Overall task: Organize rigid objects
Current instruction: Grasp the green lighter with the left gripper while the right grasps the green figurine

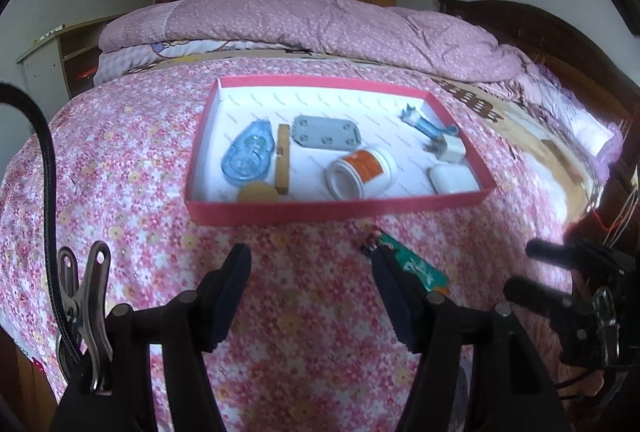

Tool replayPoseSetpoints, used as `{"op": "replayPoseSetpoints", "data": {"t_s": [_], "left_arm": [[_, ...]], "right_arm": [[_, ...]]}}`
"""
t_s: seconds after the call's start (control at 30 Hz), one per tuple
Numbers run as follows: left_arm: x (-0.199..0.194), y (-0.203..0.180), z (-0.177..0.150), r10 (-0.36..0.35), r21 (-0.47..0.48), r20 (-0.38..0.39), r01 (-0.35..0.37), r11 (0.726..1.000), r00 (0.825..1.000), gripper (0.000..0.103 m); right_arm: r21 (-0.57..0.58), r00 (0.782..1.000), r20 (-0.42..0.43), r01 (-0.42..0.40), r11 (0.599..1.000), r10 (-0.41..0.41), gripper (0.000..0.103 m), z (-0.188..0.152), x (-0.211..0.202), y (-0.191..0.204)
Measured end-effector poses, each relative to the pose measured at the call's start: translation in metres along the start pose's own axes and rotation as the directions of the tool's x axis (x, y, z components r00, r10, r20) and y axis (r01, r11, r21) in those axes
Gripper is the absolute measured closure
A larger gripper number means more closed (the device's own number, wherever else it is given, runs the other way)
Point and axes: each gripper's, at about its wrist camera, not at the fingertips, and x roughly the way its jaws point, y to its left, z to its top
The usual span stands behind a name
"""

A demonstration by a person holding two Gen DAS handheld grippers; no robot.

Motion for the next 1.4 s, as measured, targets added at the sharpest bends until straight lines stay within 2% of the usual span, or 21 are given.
{"op": "replayPoseSetpoints", "data": {"t_s": [0.13,0.37,0.57,0.67,0.77,0.93,1.07,1.13,1.23,1.4], "left_arm": [[0.001,-0.006,-0.003,-0.006,0.016,-0.009,0.006,1.0,1.0,0.037],[0.004,-0.013,-0.006,-0.013,0.047,-0.015,0.013,0.999,1.0,0.033],[0.009,-0.016,-0.01,-0.02,0.055,-0.034,0.022,0.998,0.999,0.032],[0.016,-0.021,-0.011,-0.042,0.086,-0.07,0.048,0.995,0.997,0.027],[0.026,-0.029,-0.011,-0.061,0.135,-0.101,0.074,0.988,0.993,0.027],[0.045,-0.046,-0.016,-0.102,0.255,-0.177,0.145,0.956,0.979,0.026],[0.05,-0.061,-0.022,-0.052,0.388,-0.139,0.103,0.916,0.989,0.019],[0.05,-0.064,-0.022,-0.047,0.418,-0.099,0.084,0.904,0.994,0.016],[0.053,-0.064,-0.02,-0.054,0.413,-0.099,0.09,0.906,0.994,0.015],[0.054,-0.062,-0.018,-0.143,0.331,-0.142,0.183,0.925,0.979,0.015]], "right_arm": [[-0.015,0.998,-0.055,-0.019,1.0,0.018,0.037,-0.019,0.001,-0.001],[-0.06,0.996,-0.092,-0.024,0.998,0.019,0.037,-0.045,-0.002,0.006],[-0.092,0.995,-0.095,0.019,0.996,-0.028,0.047,-0.052,0.005,0.011],[-0.083,0.995,-0.089,0.034,0.996,-0.041,0.063,-0.054,0.009,0.008],[-0.073,0.997,-0.075,0.022,0.997,-0.028,0.064,-0.054,0.009,0.004],[-0.05,0.998,-0.067,-0.006,0.999,0.003,0.064,-0.052,0.01,-0.002],[-0.024,0.998,-0.06,-0.031,0.999,0.03,0.064,-0.051,0.01,-0.008],[-0.018,0.998,-0.055,-0.038,0.999,0.037,0.064,-0.052,0.01,-0.009],[-0.012,0.998,-0.049,-0.044,0.999,0.044,0.064,-0.052,0.009,-0.009],[-0.006,0.998,-0.044,-0.051,0.999,0.051,0.064,-0.052,0.009,-0.01]]}}
